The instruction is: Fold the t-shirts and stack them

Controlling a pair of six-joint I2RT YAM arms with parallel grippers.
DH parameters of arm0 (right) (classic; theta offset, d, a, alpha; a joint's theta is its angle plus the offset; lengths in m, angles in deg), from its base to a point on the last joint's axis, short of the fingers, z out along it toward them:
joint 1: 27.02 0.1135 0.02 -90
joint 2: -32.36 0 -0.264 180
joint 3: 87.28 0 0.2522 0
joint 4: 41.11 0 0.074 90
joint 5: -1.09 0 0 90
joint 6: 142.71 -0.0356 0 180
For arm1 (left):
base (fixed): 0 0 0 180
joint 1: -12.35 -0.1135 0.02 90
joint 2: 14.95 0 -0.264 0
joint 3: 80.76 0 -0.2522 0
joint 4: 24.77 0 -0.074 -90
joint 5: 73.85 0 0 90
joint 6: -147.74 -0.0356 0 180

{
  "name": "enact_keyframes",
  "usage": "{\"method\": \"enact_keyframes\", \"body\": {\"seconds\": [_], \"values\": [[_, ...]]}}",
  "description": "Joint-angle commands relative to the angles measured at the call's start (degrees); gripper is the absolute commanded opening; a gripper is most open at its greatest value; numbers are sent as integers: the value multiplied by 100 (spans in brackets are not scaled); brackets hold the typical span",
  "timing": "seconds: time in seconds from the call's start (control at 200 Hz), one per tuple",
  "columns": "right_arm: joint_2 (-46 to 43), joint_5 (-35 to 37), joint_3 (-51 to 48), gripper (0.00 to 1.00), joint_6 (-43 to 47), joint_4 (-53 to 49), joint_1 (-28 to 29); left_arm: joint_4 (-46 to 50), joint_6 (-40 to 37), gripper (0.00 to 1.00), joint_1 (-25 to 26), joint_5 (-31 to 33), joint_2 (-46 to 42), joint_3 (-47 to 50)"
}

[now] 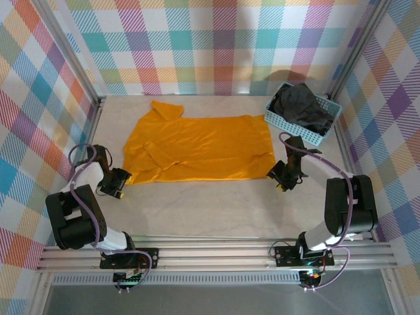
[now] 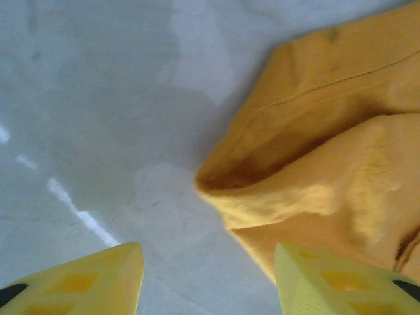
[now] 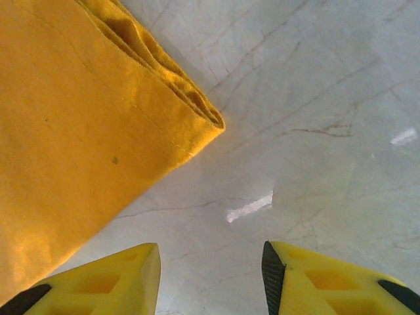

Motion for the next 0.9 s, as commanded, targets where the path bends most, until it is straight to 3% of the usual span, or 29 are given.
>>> {"method": "enact_keyframes", "body": {"seconds": [0.0,0.11,0.345,0.565,0.7,0.805,0.895], "values": [[180,-108,16,45,-1,222,-59,-297,-36,48,-29,-192,338,-74],[300,25,62,44,-14,163,-81,-406,-45,33,-24,-45,597,-108],[654,38,333,37,-76,478,-90,-710,-15,15,-20,147,833,-284],[795,151,678,34,8,278,-90,-776,74,16,-20,41,650,-287],[627,161,700,28,26,58,-91,174,329,29,123,298,-253,-436],[387,239,540,34,-4,123,-84,362,539,32,177,362,-774,-413],[607,223,634,36,65,36,-83,274,639,32,419,178,-654,-471]]}}
